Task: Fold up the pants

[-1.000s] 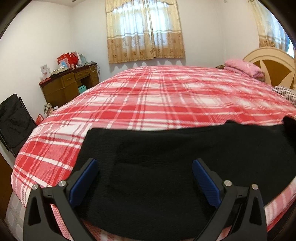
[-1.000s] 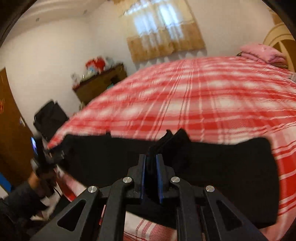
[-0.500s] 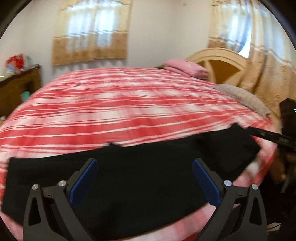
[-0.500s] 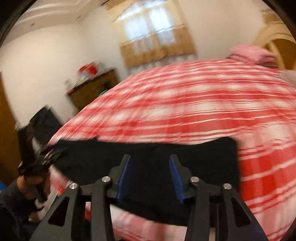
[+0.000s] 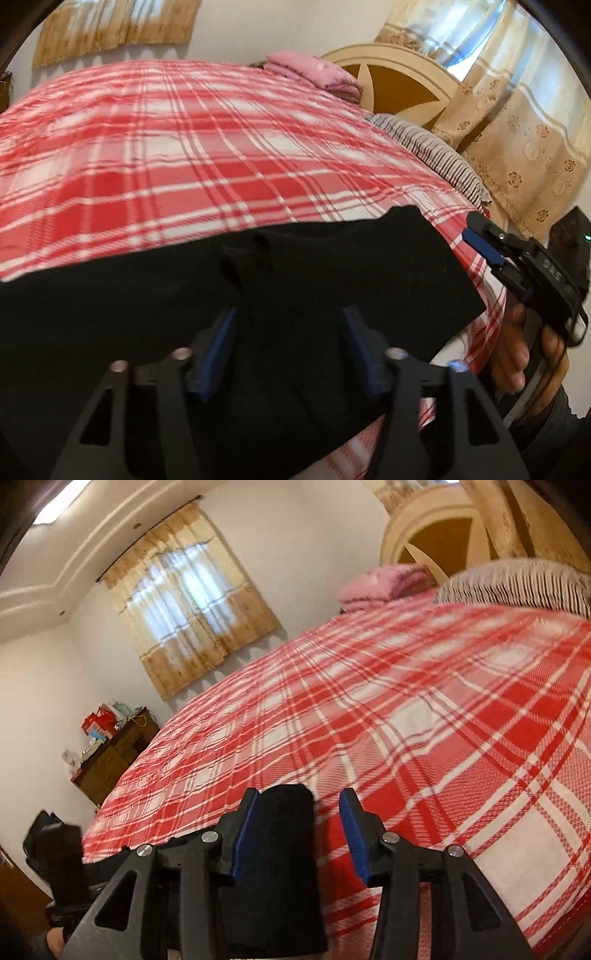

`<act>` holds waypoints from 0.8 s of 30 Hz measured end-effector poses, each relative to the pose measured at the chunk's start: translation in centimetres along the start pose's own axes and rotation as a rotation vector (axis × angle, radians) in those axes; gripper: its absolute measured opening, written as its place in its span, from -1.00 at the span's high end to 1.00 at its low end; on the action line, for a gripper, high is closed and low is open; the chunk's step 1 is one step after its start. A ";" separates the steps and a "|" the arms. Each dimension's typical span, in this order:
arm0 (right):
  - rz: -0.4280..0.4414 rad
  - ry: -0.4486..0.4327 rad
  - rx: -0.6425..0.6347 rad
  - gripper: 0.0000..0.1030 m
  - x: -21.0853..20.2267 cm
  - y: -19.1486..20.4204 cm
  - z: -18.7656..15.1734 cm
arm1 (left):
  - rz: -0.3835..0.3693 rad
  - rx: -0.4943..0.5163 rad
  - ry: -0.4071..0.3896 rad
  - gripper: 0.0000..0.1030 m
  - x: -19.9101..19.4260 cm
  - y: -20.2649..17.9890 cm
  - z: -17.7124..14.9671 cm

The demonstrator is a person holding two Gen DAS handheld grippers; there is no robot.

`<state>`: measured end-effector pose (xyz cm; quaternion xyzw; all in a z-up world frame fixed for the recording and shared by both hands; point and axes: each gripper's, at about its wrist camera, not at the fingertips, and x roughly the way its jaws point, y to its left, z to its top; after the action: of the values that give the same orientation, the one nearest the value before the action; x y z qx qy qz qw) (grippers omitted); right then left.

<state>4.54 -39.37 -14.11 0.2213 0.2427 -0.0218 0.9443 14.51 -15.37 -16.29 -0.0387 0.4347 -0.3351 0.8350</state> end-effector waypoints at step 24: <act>0.074 0.004 -0.164 -0.06 -0.3 3.3 -1.4 | 0.039 -0.123 -0.032 0.75 -5.3 3.6 -0.6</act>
<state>4.11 -35.84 -13.76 0.1522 0.2372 0.0333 0.9589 13.83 -9.34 -14.25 -0.0868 0.4419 -0.2906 0.8443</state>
